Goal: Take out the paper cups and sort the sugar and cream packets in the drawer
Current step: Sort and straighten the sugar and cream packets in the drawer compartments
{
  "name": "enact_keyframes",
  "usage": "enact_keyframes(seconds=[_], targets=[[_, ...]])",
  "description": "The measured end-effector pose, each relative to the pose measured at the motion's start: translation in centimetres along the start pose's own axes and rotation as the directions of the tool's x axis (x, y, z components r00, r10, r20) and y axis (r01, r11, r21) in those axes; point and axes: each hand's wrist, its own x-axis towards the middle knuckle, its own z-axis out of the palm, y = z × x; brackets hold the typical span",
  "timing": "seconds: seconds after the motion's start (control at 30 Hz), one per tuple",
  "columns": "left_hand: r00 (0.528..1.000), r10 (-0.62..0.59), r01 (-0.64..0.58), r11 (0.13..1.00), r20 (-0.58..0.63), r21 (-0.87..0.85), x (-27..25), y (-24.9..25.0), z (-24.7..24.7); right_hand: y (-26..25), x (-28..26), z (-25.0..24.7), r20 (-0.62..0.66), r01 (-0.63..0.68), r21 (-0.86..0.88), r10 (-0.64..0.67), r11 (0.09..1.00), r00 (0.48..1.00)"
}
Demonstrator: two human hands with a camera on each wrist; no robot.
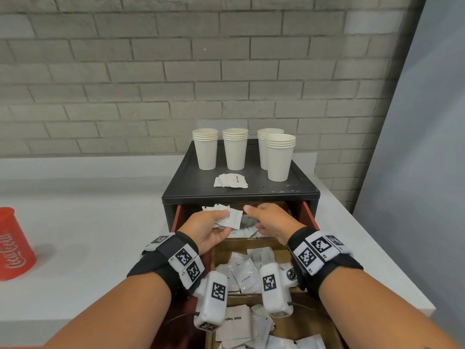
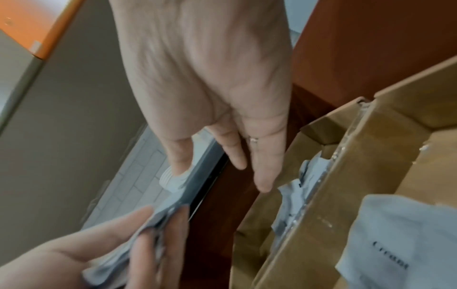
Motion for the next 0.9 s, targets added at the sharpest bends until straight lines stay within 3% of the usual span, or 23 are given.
enact_keyframes(seconds=[0.1, 0.23, 0.4, 0.47, 0.57, 0.67, 0.77, 0.9], targets=[[1.000, -0.001, 0.000, 1.000, 0.020, 0.018, 0.0, -0.5, 0.4, -1.0, -1.3, 0.8, 0.108, 0.114, 0.034, -0.117, 0.993, 0.987], [0.999, -0.037, 0.034, 0.994, -0.028, -0.100, -0.2, -0.4, 0.6, -1.3, -1.0, 0.5, -0.052, 0.119, -0.002, -0.119, 0.993, 0.992], [0.992, -0.013, 0.005, 0.998, -0.125, -0.063, -0.1, -0.2, 0.1, -0.3, 0.2, -0.6, -0.174, 0.040, 0.028, -0.035, 0.999, 0.984], [0.990, 0.004, -0.003, 1.000, -0.142, 0.003, -0.1, -0.3, 0.0, -0.1, 0.5, -0.5, -0.150, 0.029, 0.100, -0.014, 0.995, 0.989], [0.987, 0.032, -0.014, 0.993, -0.154, 0.118, 0.3, -0.7, -0.1, -0.5, -0.1, 0.5, -0.011, -0.005, 0.029, 0.005, 1.000, 1.000], [0.988, 0.042, -0.018, 0.987, -0.148, 0.159, 0.3, -1.1, 0.0, -1.1, -0.9, 1.5, 0.074, 0.079, 0.000, -0.079, 0.997, 0.994], [0.991, 0.019, -0.010, 0.998, -0.135, 0.067, 0.1, -1.1, 0.2, -1.0, -0.6, 1.5, -0.011, 0.132, -0.054, -0.133, 0.990, 0.991], [0.979, 0.016, -0.015, 1.000, -0.204, 0.002, 0.0, -0.9, -0.3, -0.4, 0.0, 0.4, -0.132, 0.034, 0.012, -0.032, 0.999, 0.991]])
